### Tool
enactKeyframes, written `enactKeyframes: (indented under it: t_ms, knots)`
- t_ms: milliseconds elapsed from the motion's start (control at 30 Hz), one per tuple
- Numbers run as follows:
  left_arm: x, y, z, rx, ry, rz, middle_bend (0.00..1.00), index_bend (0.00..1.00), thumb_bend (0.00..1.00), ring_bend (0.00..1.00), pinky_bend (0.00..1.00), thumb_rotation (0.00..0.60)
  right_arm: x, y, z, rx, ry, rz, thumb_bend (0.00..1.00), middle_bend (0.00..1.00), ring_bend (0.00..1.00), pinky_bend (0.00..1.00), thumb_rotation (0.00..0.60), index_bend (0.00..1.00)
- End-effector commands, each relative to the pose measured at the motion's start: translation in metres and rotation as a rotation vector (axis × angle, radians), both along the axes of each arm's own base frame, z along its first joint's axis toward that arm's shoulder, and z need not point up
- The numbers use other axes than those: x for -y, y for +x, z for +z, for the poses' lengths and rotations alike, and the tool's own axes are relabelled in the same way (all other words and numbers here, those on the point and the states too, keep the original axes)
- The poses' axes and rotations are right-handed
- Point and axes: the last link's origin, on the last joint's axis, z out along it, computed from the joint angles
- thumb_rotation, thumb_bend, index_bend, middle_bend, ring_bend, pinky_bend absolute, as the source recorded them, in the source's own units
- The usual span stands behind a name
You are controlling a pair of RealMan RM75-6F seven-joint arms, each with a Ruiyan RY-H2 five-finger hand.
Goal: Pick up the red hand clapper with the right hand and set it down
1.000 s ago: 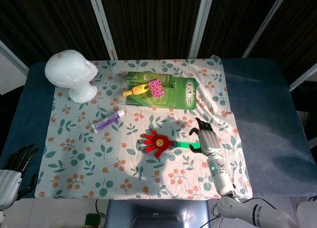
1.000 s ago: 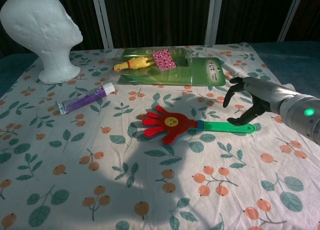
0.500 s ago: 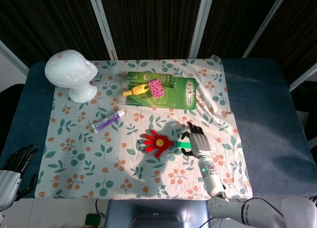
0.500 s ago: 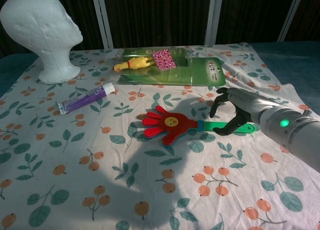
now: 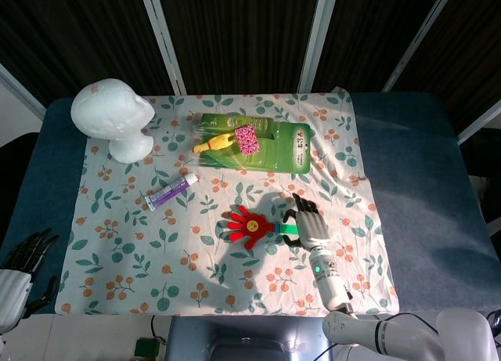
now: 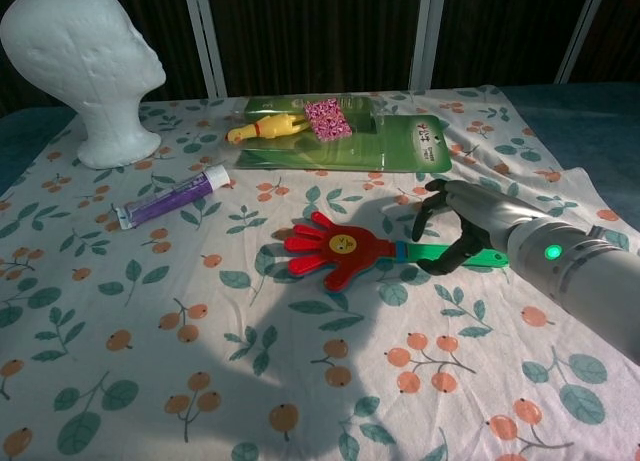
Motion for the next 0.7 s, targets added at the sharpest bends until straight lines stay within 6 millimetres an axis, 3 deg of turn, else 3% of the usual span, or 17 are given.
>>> enactKeyframes:
  t_ms: [33, 700]
  knots:
    - [0.0002, 0.0, 0.0, 0.0, 0.0, 0.0, 0.0, 0.0, 0.51, 0.0, 0.16, 0.6, 0.0005, -0.0001, -0.0008, -0.002, 0.001, -0.003, 0.4, 0.08, 0.0, 0.0, 0.6, 0.55]
    - [0.0004, 0.0, 0.0016, 0.005, 0.005, -0.004, 0.0, 0.0, 0.51, 0.0, 0.16, 0.6, 0.0004, 0.0003, -0.0043, -0.009, -0.005, -0.005, 0.4, 0.14, 0.0, 0.0, 0.6, 0.62]
